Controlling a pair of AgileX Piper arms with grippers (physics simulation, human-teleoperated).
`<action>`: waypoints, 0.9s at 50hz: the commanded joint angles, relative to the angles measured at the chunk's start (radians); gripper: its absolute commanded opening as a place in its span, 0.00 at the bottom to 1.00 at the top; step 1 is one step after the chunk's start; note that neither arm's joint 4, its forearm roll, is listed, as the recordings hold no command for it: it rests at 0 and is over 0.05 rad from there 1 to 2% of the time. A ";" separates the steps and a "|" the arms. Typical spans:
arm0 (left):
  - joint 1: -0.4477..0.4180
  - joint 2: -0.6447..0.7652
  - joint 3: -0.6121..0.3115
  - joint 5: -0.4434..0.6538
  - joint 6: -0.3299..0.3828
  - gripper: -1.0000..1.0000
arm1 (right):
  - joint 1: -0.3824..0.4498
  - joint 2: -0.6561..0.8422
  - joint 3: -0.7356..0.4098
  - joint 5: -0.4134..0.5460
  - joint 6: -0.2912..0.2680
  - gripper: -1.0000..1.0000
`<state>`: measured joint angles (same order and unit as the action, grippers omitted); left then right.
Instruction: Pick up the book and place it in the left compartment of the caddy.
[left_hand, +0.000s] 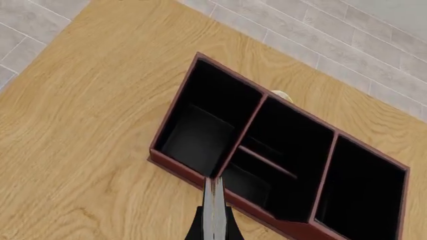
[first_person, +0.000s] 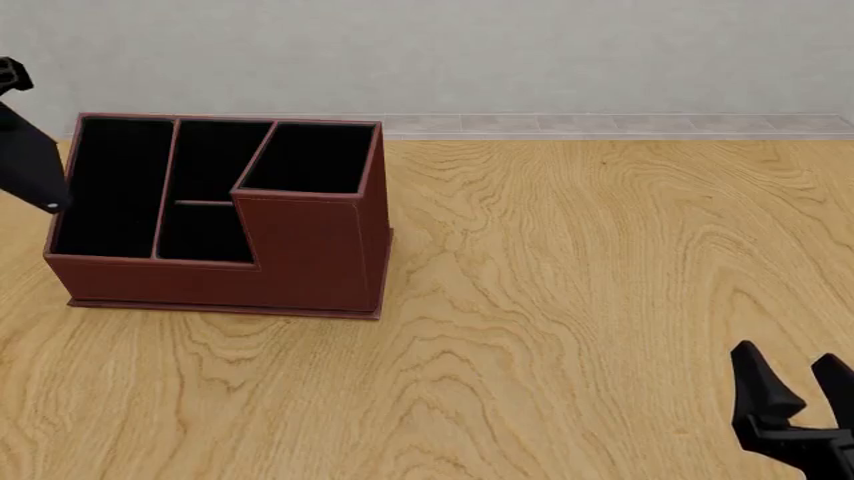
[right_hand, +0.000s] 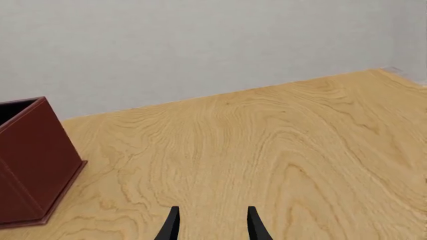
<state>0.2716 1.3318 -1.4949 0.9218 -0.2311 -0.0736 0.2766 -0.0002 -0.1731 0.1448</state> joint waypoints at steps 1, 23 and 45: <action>-0.003 0.068 -0.062 -0.017 0.029 0.00 | -0.007 0.037 0.000 -0.030 0.006 1.00; -0.024 0.197 -0.093 -0.063 0.055 0.00 | -0.033 0.062 0.000 -0.046 -0.011 1.00; -0.002 0.257 -0.115 -0.073 0.048 0.00 | -0.041 0.077 0.000 -0.056 -0.024 1.00</action>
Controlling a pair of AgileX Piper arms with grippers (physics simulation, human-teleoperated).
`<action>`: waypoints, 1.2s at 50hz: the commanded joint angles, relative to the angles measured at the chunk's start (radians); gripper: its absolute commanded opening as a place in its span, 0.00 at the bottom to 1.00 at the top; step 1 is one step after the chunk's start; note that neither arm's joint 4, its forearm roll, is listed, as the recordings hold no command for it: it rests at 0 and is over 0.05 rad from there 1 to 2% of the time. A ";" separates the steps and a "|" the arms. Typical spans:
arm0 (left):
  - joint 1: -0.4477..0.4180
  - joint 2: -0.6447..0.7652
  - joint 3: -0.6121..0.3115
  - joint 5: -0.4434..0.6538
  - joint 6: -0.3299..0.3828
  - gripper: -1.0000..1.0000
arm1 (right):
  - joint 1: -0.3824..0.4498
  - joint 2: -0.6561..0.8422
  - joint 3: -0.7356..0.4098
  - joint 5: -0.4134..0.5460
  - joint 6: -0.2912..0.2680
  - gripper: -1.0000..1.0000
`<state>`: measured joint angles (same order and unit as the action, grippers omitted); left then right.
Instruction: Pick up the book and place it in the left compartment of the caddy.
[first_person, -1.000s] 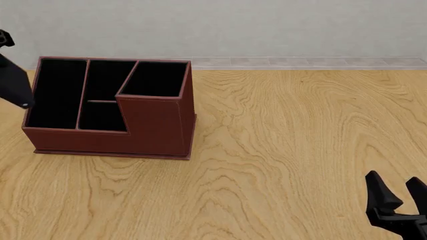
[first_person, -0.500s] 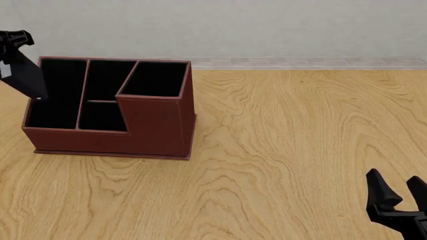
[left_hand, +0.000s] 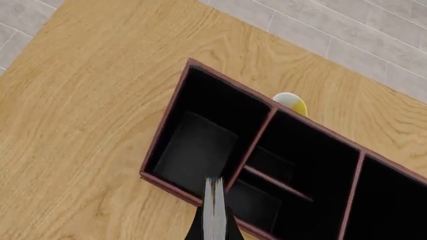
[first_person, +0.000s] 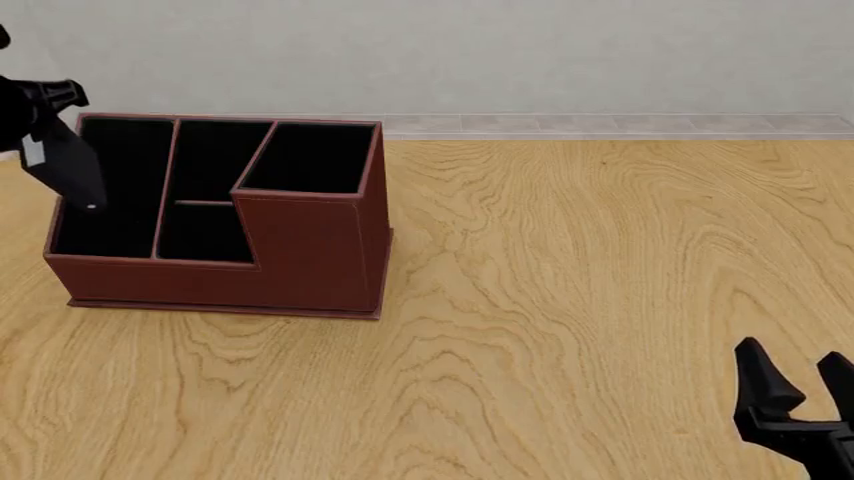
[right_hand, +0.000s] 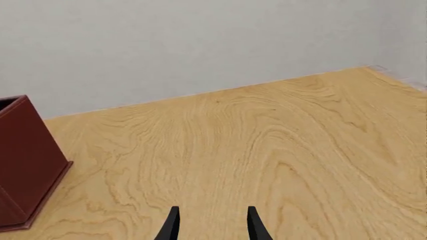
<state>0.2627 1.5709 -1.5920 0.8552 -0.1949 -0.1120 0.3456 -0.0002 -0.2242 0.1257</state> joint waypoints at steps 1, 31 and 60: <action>0.007 0.020 -0.020 -0.006 0.010 0.00 | -0.003 0.008 0.000 -0.005 -0.005 1.00; 0.057 0.093 -0.050 -0.042 0.056 0.00 | -0.008 0.023 0.000 -0.018 -0.005 1.00; 0.047 0.202 -0.031 -0.118 0.070 0.00 | -0.016 -0.006 0.000 0.004 0.000 1.00</action>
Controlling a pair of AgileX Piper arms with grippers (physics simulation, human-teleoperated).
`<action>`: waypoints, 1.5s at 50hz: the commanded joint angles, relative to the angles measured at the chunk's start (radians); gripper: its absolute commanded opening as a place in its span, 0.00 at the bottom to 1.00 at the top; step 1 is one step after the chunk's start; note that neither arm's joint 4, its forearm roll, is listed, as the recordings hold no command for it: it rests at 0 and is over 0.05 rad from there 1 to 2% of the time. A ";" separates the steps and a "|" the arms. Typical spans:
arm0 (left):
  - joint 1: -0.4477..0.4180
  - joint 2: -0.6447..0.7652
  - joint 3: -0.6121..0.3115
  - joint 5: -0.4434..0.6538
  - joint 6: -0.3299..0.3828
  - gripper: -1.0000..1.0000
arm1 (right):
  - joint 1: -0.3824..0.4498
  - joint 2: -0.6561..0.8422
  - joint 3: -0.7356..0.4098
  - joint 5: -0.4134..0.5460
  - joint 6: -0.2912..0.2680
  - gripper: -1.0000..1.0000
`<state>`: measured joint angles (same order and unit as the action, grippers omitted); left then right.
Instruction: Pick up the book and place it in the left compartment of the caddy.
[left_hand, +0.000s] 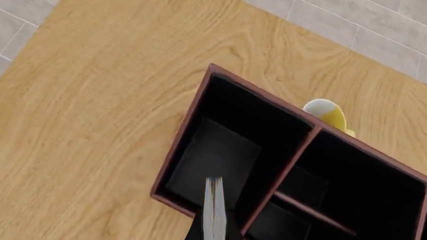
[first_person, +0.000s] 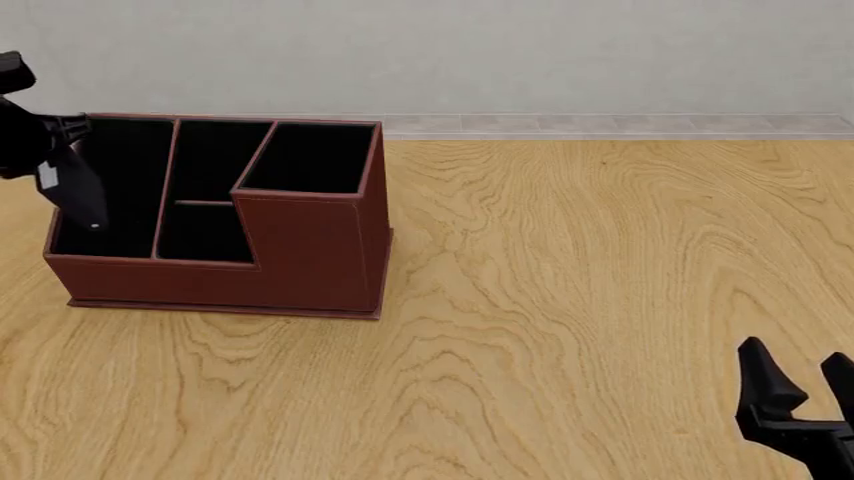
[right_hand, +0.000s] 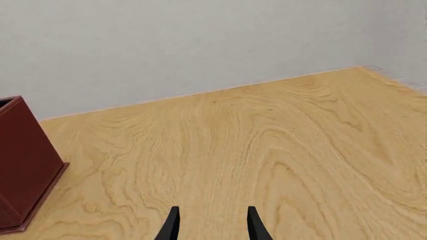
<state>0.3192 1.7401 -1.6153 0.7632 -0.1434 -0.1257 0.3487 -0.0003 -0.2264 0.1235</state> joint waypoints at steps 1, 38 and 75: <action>-0.010 0.036 -0.008 -0.027 0.018 0.00 | -0.002 -0.010 0.000 0.007 0.003 1.00; -0.022 0.212 -0.166 -0.014 0.000 0.00 | -0.008 -0.040 0.000 0.027 0.032 1.00; -0.022 0.357 -0.252 -0.023 0.015 0.00 | -0.002 -0.064 0.000 0.044 0.055 1.00</action>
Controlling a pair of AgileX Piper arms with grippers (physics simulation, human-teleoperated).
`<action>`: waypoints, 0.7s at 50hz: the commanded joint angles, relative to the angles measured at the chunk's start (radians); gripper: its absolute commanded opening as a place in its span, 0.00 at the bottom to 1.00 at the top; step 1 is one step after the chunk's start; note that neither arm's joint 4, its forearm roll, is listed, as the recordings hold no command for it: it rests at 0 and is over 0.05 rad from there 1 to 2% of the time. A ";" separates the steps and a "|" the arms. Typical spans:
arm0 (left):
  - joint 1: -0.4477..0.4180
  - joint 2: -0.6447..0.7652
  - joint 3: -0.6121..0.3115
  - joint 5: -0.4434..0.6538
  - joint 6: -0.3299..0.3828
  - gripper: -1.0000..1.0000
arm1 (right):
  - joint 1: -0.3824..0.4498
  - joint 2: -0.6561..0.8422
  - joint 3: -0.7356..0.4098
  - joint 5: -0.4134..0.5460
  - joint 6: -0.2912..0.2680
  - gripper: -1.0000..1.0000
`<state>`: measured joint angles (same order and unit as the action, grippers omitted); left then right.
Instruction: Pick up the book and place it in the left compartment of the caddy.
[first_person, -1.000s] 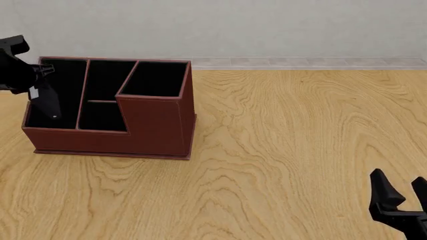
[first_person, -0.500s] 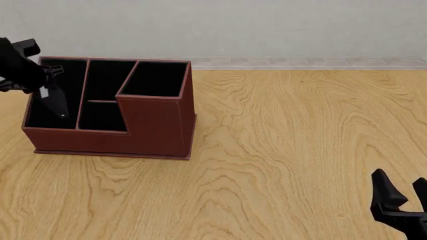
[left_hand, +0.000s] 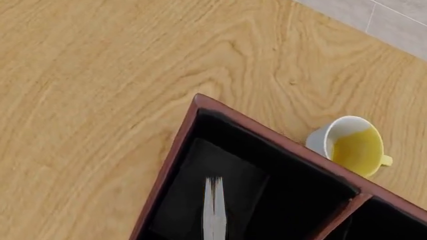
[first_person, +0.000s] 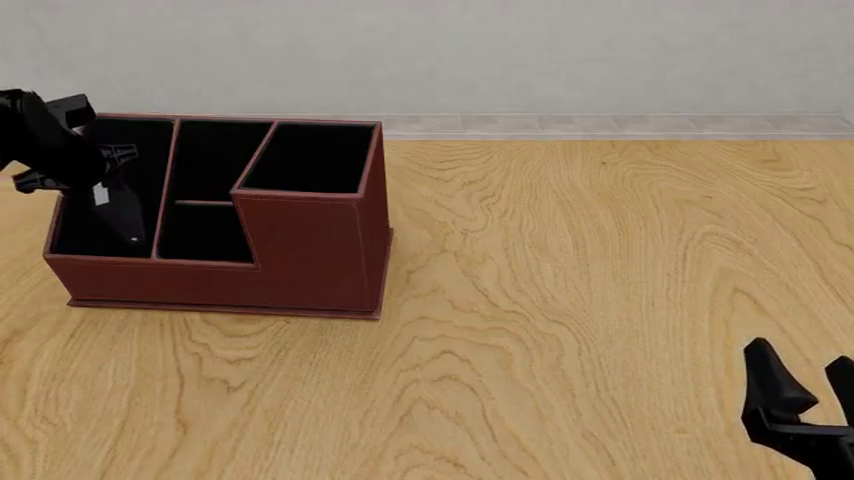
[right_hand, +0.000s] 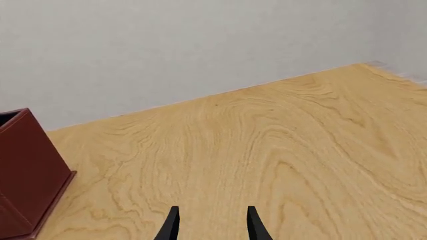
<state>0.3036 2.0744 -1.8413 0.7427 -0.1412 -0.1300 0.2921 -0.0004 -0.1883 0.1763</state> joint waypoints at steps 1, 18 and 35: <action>-0.006 0.022 -0.026 -0.002 0.013 0.00 | 0.003 -0.008 0.000 0.006 0.002 1.00; -0.001 0.057 -0.037 -0.012 0.024 0.00 | 0.007 -0.010 0.000 0.009 -0.002 1.00; 0.010 0.090 -0.051 -0.019 0.048 0.00 | 0.008 -0.003 0.000 0.002 0.005 1.00</action>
<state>0.3093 2.1529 -1.8796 0.7315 -0.1197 -0.1223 0.2865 -0.0002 -0.1835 0.1779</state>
